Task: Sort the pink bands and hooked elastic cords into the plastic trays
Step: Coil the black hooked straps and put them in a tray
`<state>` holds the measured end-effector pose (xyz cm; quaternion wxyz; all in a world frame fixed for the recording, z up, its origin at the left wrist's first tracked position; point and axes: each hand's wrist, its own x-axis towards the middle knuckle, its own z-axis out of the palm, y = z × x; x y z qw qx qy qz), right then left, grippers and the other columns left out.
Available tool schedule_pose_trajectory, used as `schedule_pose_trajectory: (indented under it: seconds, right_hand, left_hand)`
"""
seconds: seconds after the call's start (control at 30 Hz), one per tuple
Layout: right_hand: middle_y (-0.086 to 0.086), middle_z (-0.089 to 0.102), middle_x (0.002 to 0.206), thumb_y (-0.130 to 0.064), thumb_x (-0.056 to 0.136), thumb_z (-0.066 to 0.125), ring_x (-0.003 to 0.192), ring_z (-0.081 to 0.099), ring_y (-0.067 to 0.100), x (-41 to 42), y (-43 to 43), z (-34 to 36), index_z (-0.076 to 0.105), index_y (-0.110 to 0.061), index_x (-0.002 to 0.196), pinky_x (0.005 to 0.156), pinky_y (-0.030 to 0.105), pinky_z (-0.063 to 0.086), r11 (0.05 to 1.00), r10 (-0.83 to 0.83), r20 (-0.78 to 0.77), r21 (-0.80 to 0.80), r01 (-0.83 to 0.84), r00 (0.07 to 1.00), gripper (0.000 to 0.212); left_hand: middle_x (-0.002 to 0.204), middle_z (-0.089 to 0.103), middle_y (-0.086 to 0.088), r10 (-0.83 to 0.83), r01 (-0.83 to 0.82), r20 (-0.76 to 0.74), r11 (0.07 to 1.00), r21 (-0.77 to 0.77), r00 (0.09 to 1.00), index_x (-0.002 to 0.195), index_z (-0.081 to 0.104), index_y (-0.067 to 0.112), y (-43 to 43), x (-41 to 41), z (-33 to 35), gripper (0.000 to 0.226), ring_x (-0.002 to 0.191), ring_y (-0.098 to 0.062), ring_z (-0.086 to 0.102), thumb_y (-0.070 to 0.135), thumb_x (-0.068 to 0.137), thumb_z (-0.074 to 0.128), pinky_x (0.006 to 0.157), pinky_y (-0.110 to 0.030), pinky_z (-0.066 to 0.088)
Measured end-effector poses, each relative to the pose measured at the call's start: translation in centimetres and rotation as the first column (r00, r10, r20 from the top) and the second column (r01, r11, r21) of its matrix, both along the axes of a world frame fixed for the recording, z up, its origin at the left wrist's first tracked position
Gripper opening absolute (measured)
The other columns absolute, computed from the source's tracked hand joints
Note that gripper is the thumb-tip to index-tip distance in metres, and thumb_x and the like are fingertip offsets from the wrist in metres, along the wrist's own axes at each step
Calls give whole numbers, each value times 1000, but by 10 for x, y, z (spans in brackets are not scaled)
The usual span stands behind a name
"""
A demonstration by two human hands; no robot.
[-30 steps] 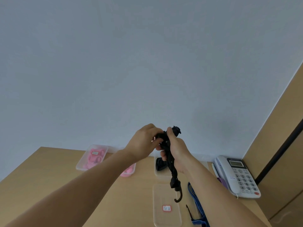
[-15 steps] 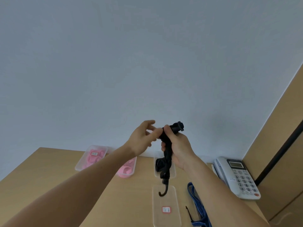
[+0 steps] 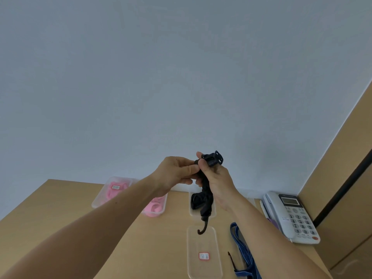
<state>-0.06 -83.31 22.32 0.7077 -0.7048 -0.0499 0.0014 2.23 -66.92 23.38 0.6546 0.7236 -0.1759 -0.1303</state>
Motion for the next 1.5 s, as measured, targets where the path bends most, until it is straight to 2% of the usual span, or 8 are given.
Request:
schedule_pose_trajectory:
  seconds: [0.3, 0.5, 0.73, 0.83, 1.0, 1.1, 1.37, 1.5]
  right_hand:
    - [3, 71, 68, -64, 78, 68, 46, 54, 14, 6, -2, 2, 73, -13, 87, 45, 24, 42, 979, -90, -119, -194, 66, 989, 52]
    - [8, 73, 74, -45, 86, 71, 39, 34, 11, 8, 14, 5, 72, -10, 88, 43, 22, 34, 985, -81, -334, 119, 127, 939, 35]
    - [5, 70, 76, -46, 84, 72, 43, 35, 11, 11, 17, -1, 76, -13, 90, 43, 20, 33, 934, -35, -364, 320, 161, 931, 33]
    - [3, 67, 71, -48, 84, 71, 43, 33, 11, 13, 17, -5, 76, -14, 86, 42, 21, 32, 918, -42, -347, 357, 173, 937, 34]
    - [0, 66, 70, -42, 90, 67, 42, 34, 10, 18, 9, -7, 73, -11, 87, 44, 21, 33, 941, -56, -286, 306, 146, 957, 32]
    - [5, 68, 79, -43, 90, 66, 44, 38, 12, 19, 7, -6, 74, -11, 86, 48, 24, 35, 977, -22, -216, 201, 67, 976, 34]
    - [5, 72, 71, -57, 76, 75, 49, 50, 14, 19, -2, -3, 75, -7, 92, 51, 26, 40, 999, -52, -271, -19, 48, 961, 52]
    - [6, 68, 76, -31, 85, 70, 52, 50, 12, 18, -4, -1, 76, -10, 93, 49, 22, 40, 984, 120, -379, 171, -58, 918, 23]
  left_hand:
    - [69, 72, 8, 213, -316, 366, 915, 250, 906, 96, 68, 14, -5, 8, 1, 15, 60, -7, 67, 5, 88, 58, 54, -15, 49]
    - [71, 57, -3, 145, -604, 782, 724, 334, 606, 89, 59, 4, -12, 15, -13, 11, 60, -26, 51, 3, 91, 48, 54, -35, 39]
    - [81, 66, -13, -54, -621, 988, 773, 133, 145, 103, 56, 1, -3, 22, -22, 18, 57, -27, 60, 3, 86, 49, 41, -31, 48]
    - [90, 68, -7, 29, -578, 965, 805, 131, 259, 103, 65, 1, -5, 24, -25, 17, 63, -18, 61, 3, 86, 61, 51, -31, 52]
    - [115, 63, 10, 116, -142, 194, 982, 126, 974, 122, 54, 33, 8, 18, -4, 45, 87, -5, 67, 35, 81, 71, 74, -25, 53]
    - [106, 70, 3, -16, 13, 21, 990, 143, 1000, 125, 59, 22, 14, 21, 3, 46, 100, -11, 67, 45, 85, 61, 83, -32, 51]
    - [88, 73, 5, 146, -171, 230, 981, 95, 962, 108, 61, 21, 16, 24, -11, 20, 82, -16, 66, 20, 90, 70, 80, -36, 51]
    - [86, 74, 3, 103, -210, 417, 953, 220, 903, 99, 54, 34, 21, 22, -13, 25, 83, -17, 70, 14, 90, 66, 73, -30, 55]
